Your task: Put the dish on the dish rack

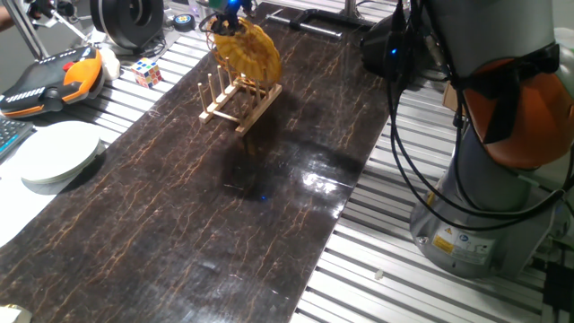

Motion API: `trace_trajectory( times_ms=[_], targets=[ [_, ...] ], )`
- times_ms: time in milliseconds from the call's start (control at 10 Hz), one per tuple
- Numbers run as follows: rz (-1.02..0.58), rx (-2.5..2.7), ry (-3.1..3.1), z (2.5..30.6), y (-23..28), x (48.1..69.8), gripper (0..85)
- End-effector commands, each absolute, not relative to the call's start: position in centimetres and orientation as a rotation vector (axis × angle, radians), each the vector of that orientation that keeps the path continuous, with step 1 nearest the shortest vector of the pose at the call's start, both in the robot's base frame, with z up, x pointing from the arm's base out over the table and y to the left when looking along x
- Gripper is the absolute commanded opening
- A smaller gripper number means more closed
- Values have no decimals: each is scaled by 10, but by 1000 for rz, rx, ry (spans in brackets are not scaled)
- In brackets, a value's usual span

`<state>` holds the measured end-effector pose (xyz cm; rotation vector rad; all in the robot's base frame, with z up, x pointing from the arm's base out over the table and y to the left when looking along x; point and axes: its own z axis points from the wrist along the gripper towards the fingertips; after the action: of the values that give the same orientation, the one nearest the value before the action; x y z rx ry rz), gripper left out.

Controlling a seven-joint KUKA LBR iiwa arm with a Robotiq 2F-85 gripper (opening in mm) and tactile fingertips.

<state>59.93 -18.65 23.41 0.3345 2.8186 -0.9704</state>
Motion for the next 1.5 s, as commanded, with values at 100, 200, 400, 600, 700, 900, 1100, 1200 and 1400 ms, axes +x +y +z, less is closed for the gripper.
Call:
trace_trajectory(
  times_ms=[100,200,400,600,700,900,1100,1200,1400],
  targets=[
    [-951,358,2805,230,-183,597,430],
    [-935,368,2812,231,-180,597,453],
    [-911,399,2822,231,-173,597,477],
    [-901,402,2814,226,-171,598,487],
    [-896,401,2810,224,-171,599,490],
    [-877,407,2795,217,-170,598,500],
    [-870,407,2789,212,-170,597,510],
    [-865,408,2789,210,-170,597,510],
    [-857,410,2781,204,-170,597,513]
  ],
)
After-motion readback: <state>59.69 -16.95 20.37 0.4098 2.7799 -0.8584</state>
